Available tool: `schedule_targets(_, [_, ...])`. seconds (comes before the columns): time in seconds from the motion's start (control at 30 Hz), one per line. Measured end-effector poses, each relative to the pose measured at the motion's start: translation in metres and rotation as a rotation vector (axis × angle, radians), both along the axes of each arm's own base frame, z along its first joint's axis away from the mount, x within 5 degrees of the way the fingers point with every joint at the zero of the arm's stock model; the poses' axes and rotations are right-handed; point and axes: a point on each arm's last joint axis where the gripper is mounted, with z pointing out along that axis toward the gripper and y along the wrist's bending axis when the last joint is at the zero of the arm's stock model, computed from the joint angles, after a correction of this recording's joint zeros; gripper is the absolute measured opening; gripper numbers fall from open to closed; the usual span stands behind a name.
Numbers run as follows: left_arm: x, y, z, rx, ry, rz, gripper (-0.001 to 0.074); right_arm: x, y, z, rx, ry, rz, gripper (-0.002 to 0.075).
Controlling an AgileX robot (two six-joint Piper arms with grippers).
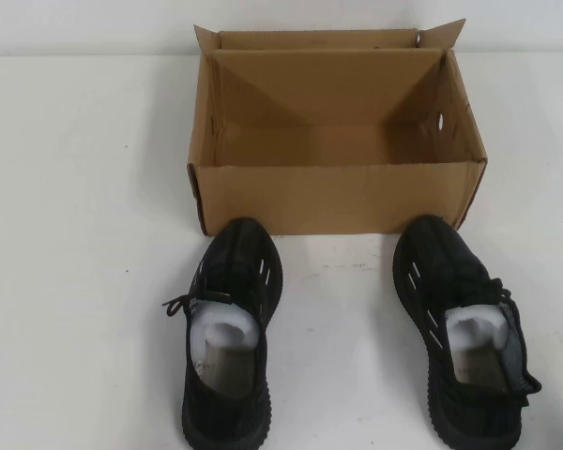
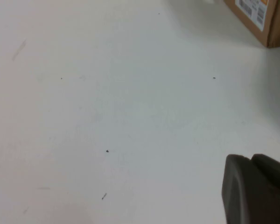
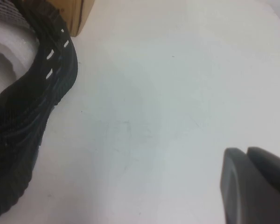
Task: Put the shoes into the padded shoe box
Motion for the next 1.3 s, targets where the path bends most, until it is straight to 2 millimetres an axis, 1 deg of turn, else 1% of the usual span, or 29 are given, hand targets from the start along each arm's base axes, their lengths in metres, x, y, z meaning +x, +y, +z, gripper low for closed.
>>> schedule_targets(1.3, [0.0000,0.0000,0.0000,0.000,0.000,0.000,-0.0004,0.0003,0.0002,0.0010,0.010,-0.012,-0.001,-0.0008])
